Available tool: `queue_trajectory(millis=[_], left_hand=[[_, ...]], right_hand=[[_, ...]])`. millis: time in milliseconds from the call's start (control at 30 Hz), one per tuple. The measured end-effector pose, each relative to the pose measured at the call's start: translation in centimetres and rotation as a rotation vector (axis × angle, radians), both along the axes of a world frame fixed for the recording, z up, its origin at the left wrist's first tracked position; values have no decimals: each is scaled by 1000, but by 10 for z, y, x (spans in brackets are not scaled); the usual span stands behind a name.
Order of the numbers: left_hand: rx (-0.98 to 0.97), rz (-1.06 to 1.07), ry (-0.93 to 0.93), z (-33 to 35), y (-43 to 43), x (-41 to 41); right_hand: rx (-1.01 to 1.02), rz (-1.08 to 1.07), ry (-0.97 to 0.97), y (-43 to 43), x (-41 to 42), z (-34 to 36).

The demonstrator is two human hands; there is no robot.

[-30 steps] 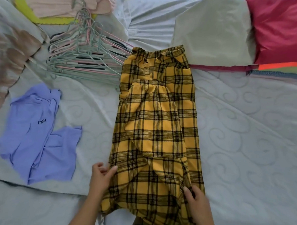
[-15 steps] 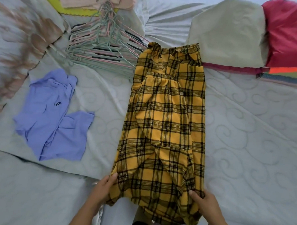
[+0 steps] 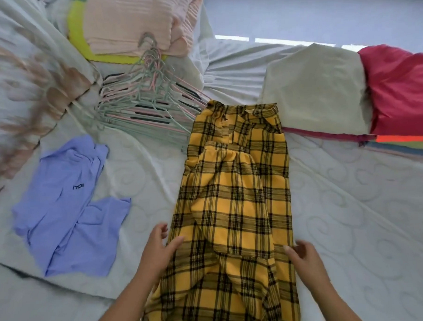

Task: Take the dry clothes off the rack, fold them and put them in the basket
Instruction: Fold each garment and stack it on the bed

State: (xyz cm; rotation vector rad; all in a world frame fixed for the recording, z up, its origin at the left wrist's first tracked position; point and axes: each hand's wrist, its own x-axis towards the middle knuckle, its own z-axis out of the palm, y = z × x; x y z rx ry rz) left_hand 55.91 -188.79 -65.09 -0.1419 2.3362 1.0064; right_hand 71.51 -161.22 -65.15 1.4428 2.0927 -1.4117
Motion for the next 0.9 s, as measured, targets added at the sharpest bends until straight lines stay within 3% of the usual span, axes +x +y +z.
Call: queue_trajectory(millis=[233,433,667,900], left_hand=[[44,-56,147,-1,106,-140],[34,-109,359,0,163,-242],[70,-51,78,1,201,-290],[571,-73,-169,34,159,-276]], right_hand=[[-82,-204,153,70,-136,-10],[52,-236,293,116,-226,-11],[-46,-319,320,141,-274,-12],[-246,-237,512,143,-240,20]])
